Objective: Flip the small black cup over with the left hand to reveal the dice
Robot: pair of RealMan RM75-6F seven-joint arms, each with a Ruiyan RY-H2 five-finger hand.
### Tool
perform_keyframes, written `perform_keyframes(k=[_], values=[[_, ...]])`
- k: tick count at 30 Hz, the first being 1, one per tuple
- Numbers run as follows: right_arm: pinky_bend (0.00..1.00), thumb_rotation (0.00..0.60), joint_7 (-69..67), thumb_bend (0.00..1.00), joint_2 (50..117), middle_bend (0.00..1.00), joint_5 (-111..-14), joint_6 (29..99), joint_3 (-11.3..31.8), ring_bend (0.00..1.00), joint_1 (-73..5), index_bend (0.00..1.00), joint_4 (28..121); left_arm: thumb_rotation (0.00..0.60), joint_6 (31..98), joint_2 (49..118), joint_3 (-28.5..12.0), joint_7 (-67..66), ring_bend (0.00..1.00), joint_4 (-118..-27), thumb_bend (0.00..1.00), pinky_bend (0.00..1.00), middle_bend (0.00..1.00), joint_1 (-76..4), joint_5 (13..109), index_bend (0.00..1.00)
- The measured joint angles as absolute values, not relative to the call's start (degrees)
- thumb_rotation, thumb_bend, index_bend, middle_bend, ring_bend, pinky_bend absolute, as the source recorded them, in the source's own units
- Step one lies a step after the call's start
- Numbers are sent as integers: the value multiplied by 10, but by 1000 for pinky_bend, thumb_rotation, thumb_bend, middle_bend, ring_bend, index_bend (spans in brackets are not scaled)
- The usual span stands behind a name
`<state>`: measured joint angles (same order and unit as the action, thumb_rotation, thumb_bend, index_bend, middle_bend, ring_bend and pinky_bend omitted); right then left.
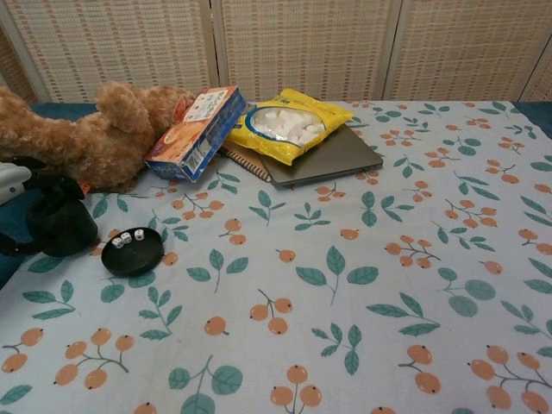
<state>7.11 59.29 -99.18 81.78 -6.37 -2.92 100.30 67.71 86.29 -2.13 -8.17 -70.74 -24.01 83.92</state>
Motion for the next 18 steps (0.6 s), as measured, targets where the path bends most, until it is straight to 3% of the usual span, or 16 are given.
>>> perform_keyframes(k=[1,4,6,8,11,18], values=[[0,600,72,225,593,0,-992,818,-64,0,-29,0,1003,600,674,862,-20,-82,413,-708,538,81,586,-240,838,516],[0,600,73,224,594,0,-992,818,-64,0,-29,0,1003,600,657,857,-16,-85,339,-717,467,87,407,-242,835,309],[0,600,74,224,594,0,-992,818,-64,0,-28,0,1003,600,647,852,-12,-89,231,-725,446,96,238,-244,832,108],[0,600,73,224,594,0,-992,819,-64,0,-28,0,1003,600,634,845,-9,-93,127,-734,444,98,104,-246,828,16],[0,600,72,224,593,0,-995,820,-65,0,-28,0,1003,600,624,837,-8,-99,8,-747,421,97,2,-248,826,0],[0,600,70,224,592,0,-998,823,-66,0,-26,0,1003,600,663,828,-7,-77,0,-757,374,78,0,-243,847,0]])
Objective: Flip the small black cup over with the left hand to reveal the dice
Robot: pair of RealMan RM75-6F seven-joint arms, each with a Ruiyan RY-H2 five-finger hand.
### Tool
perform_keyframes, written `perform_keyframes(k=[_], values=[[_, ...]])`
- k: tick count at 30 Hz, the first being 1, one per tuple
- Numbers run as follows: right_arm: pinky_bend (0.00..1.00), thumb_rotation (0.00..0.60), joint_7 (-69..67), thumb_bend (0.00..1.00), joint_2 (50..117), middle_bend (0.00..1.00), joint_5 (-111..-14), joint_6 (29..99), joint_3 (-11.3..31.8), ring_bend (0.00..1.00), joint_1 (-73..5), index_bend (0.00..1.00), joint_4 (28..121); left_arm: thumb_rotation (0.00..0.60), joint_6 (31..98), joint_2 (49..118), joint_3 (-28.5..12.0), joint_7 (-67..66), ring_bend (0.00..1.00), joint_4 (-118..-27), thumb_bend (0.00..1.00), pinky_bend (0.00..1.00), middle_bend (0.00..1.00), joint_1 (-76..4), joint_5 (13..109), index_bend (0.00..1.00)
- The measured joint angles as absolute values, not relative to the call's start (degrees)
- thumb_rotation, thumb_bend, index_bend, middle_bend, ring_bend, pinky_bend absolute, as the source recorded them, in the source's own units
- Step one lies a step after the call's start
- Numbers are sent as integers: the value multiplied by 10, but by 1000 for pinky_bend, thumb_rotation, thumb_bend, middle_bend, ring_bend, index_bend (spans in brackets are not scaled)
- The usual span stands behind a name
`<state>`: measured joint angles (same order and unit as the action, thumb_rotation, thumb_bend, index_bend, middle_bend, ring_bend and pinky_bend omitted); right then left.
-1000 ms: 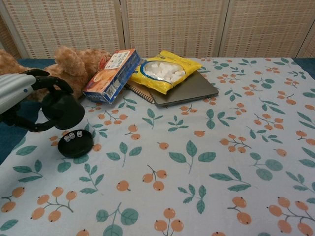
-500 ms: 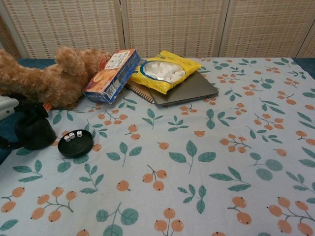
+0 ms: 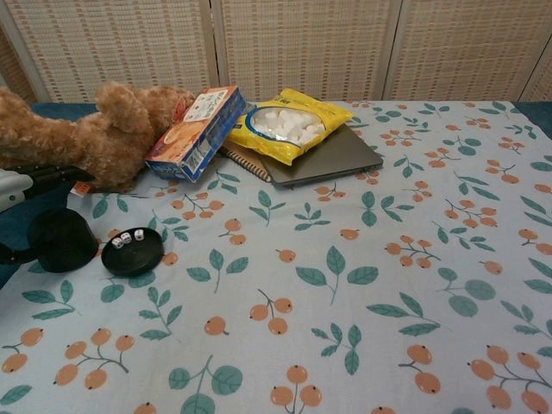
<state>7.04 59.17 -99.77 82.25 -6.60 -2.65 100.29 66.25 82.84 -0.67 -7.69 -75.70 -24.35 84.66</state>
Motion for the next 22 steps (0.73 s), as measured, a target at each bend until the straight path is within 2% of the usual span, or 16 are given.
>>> perform_keyframes(k=[4,10,13,19,22], values=[[0,600,68,224,590,0,-1006,822,-69,0,-27,0,1003,600,684,817,-5,-70,0,-772,373,60,0,-237,857,0],[0,600,75,225,594,0,-1011,822,-70,0,-27,0,1001,600,767,765,15,-54,0,-840,367,37,0,-201,902,0],[0,600,75,224,594,0,-1011,821,-71,0,-27,0,1001,600,806,740,35,-44,0,-866,368,25,0,-175,928,0],[0,600,97,224,605,0,-986,805,-60,0,-33,0,1000,600,911,699,109,-70,0,-892,368,16,0,-81,983,0],[0,600,104,224,609,0,-984,802,-58,0,-35,0,1002,600,918,686,112,-81,0,-904,368,16,0,-67,976,0]])
